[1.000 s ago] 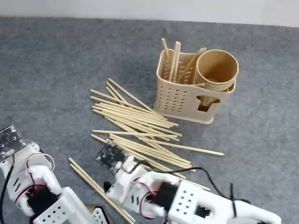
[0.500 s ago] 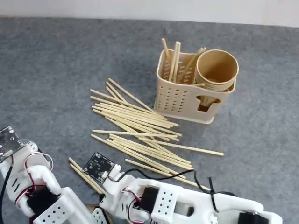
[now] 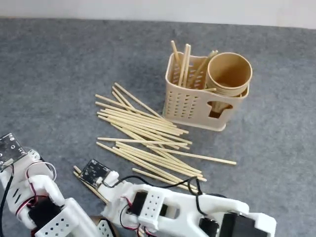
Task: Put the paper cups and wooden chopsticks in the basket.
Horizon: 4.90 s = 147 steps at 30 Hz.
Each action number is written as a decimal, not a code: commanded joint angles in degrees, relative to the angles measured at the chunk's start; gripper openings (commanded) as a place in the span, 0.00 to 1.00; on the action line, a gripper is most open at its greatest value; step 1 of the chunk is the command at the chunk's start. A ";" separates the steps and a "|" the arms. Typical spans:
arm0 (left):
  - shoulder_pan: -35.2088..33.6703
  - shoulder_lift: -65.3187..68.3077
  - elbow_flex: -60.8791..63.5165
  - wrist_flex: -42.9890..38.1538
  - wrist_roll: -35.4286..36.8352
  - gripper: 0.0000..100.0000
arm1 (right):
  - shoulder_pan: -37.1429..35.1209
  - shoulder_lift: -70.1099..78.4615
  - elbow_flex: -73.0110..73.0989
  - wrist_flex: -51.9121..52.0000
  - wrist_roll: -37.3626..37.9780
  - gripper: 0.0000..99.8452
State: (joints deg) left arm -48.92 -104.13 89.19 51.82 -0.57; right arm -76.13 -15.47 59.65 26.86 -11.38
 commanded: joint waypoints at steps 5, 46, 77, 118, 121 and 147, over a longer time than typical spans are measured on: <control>-0.40 -0.48 -0.31 -1.32 0.53 0.08 | 0.40 2.68 -4.18 -0.48 0.09 0.13; -0.31 -0.48 -0.31 -1.41 0.53 0.08 | 20.79 -24.92 -1.10 17.36 21.54 0.01; 18.77 -0.40 1.80 -1.23 -5.36 0.08 | 38.81 -56.13 -1.27 16.92 2.11 0.01; 18.95 -0.40 2.15 -1.23 -5.45 0.08 | 62.02 -42.42 -14.29 -33.54 7.82 0.01; 18.95 -0.40 2.24 -1.23 -5.45 0.08 | 63.52 -38.46 -13.85 -36.70 7.82 0.01; 18.77 -0.40 2.77 -1.49 -5.54 0.08 | 64.04 -21.58 -12.00 -47.60 7.82 0.12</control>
State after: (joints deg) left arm -30.90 -104.13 92.62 51.47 -5.58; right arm -12.75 -35.96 48.84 -19.47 -4.18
